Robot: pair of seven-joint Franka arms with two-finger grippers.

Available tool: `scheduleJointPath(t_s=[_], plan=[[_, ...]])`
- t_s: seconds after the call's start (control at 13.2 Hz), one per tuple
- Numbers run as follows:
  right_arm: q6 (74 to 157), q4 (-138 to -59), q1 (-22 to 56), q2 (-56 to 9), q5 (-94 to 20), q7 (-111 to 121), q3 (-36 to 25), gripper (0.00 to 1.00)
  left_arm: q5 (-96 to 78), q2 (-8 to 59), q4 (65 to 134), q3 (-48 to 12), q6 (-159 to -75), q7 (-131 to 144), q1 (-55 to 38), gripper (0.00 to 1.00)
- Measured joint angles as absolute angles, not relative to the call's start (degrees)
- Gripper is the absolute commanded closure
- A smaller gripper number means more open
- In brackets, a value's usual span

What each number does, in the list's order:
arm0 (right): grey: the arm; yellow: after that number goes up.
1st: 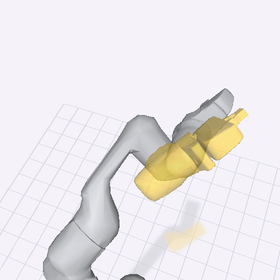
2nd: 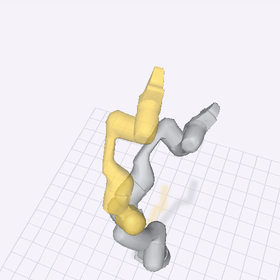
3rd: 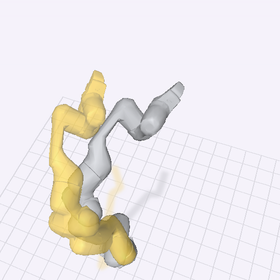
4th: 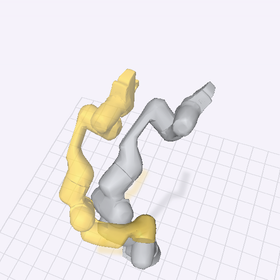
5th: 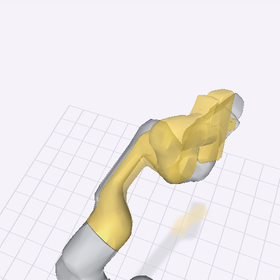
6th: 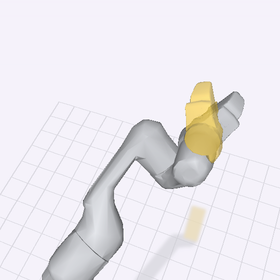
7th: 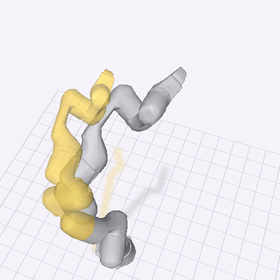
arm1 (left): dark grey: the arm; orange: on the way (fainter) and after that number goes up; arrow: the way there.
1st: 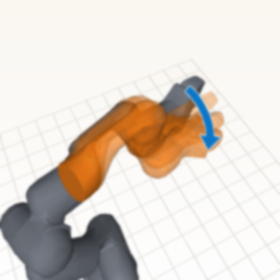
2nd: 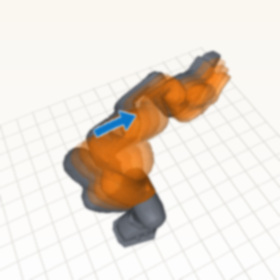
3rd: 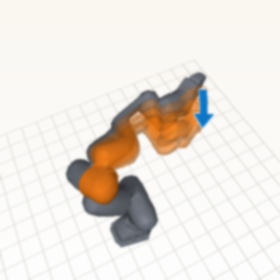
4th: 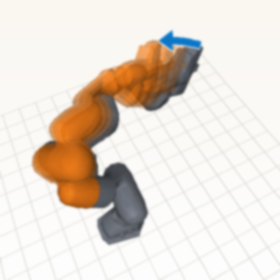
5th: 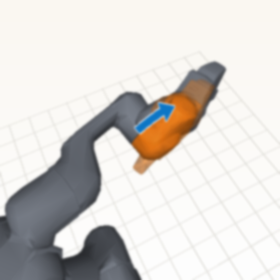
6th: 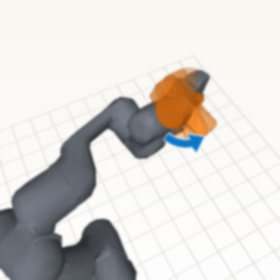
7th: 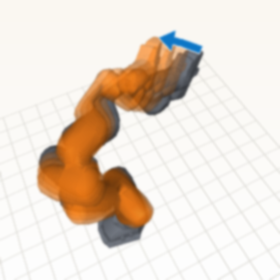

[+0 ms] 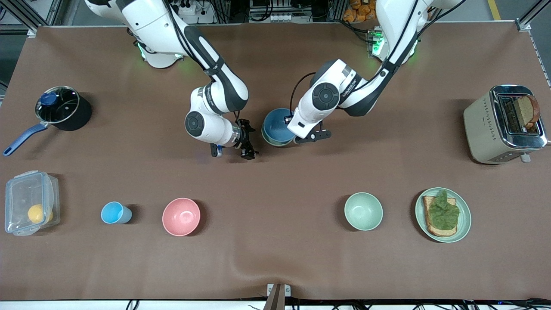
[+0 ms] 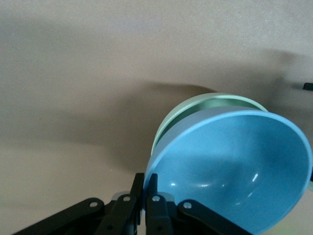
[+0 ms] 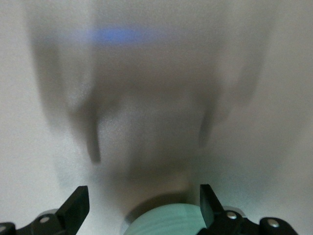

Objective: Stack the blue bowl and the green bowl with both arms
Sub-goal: 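Lower the blue bowl into the green bowl and open the left gripper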

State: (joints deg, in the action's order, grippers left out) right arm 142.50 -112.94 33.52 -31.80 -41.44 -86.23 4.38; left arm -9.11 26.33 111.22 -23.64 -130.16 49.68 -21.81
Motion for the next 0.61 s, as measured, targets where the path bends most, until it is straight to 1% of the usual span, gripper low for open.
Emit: scheduleJointPath(t_s=[0.61], plan=[[144.71, -113.36, 35.79, -31.8, -42.77, -86.23, 4.62, 0.0, -9.11, 28.9, 110.55, -23.64, -133.79, 49.77, -22.76, 1.0]])
